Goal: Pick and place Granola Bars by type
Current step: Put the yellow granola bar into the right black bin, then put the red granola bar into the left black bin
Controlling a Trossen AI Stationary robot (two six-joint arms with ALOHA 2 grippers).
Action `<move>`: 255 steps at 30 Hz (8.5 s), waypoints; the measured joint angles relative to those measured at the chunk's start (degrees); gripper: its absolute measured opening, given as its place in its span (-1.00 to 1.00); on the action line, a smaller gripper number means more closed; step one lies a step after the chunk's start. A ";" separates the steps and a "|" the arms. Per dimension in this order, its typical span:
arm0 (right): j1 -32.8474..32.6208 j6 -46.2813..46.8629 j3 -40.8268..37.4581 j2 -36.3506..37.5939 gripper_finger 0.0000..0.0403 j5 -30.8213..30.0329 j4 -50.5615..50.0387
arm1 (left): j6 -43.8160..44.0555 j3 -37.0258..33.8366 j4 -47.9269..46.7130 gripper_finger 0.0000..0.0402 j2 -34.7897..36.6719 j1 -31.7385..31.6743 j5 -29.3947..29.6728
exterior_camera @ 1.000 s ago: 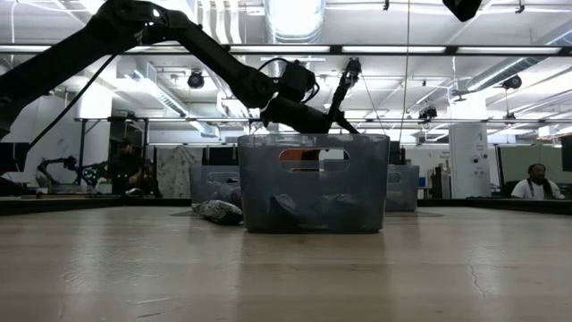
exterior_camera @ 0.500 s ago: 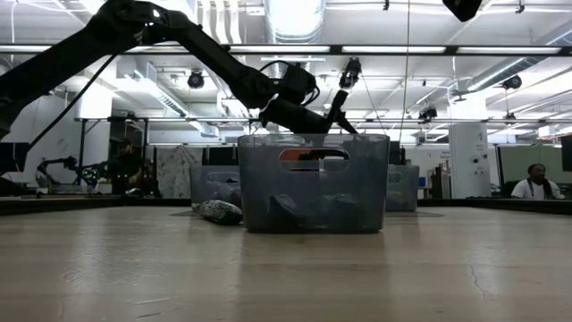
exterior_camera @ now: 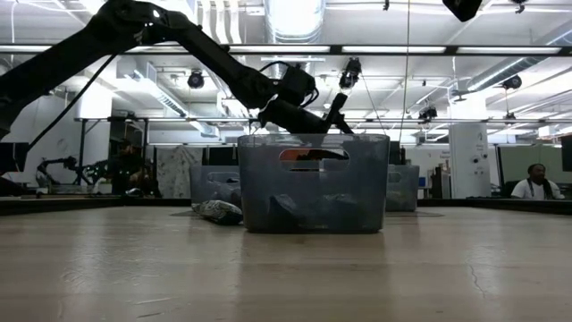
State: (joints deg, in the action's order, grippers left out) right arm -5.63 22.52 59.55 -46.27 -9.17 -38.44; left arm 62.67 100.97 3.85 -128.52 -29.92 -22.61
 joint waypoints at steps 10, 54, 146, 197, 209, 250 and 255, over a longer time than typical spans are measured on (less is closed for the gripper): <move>0.02 -0.04 0.00 0.00 -0.96 0.00 0.00 | -2.10 0.46 -0.43 -0.08 0.01 -0.94 -0.01; 0.02 0.01 -1.92 -0.02 -0.96 0.12 0.02 | -32.40 -37.99 -21.83 -0.87 54.02 26.14 0.12; -0.04 12.24 -2.01 -7.58 -0.96 0.59 1.20 | -87.31 -39.39 -42.83 0.07 55.25 29.64 17.23; -0.11 10.79 -1.62 -6.57 -0.96 5.28 -10.54 | -92.21 -29.82 -56.00 -0.96 37.20 25.64 19.53; -1.06 13.53 6.15 -6.33 -0.96 10.76 -22.12 | -80.44 -28.98 -54.90 -1.00 50.27 29.86 18.75; -47.23 73.96 10.43 -14.92 -0.96 4.59 -43.67 | -66.40 -30.05 -53.55 -1.00 60.07 30.33 25.53; -48.57 79.90 7.91 -14.13 -0.96 4.48 -43.61 | -65.29 -30.05 -53.54 -1.00 60.07 30.35 25.51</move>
State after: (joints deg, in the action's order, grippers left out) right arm -54.20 102.42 67.46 -60.40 -4.69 -82.05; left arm -2.61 70.91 -49.69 -68.45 0.43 2.90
